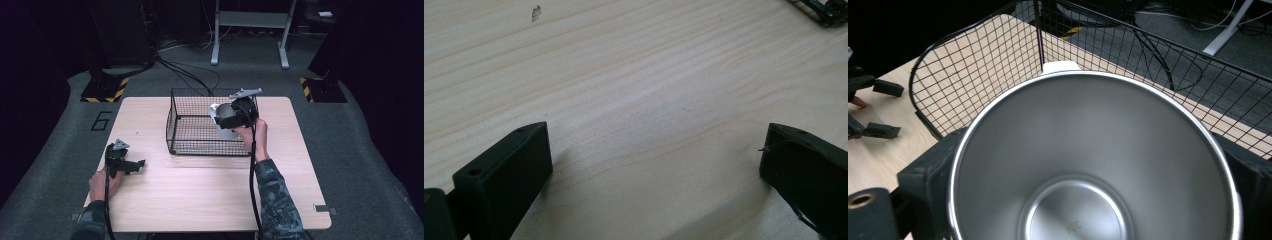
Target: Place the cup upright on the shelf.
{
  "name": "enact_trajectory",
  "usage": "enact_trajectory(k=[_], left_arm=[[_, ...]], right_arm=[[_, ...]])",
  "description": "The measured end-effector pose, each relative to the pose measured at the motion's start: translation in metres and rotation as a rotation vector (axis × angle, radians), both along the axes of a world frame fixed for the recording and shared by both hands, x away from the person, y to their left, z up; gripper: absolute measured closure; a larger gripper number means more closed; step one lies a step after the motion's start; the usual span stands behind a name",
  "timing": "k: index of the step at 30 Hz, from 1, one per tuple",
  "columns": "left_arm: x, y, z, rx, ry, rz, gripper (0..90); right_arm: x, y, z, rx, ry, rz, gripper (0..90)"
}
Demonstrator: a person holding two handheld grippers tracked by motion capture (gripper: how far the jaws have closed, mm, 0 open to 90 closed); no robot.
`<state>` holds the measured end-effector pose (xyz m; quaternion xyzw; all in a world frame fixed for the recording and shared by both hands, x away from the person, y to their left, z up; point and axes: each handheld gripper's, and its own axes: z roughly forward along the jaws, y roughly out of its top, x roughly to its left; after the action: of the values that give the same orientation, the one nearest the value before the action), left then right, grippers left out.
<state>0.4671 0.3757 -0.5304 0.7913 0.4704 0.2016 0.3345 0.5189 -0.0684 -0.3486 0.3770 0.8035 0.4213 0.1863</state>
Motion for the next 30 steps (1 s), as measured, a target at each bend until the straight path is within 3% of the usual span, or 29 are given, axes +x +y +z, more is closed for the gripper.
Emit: enact_trajectory(k=[17, 30], left_arm=[[0.0, 0.0, 0.0, -0.002, -0.001, 0.001, 0.3], [0.0, 0.0, 0.0, -0.001, 0.001, 0.001, 0.3]], right_arm=[[0.023, 0.006, -0.011, -0.029, 0.015, -0.034, 5.5], [0.041, 0.009, -0.028, -0.03, 0.062, -0.066, 5.5]])
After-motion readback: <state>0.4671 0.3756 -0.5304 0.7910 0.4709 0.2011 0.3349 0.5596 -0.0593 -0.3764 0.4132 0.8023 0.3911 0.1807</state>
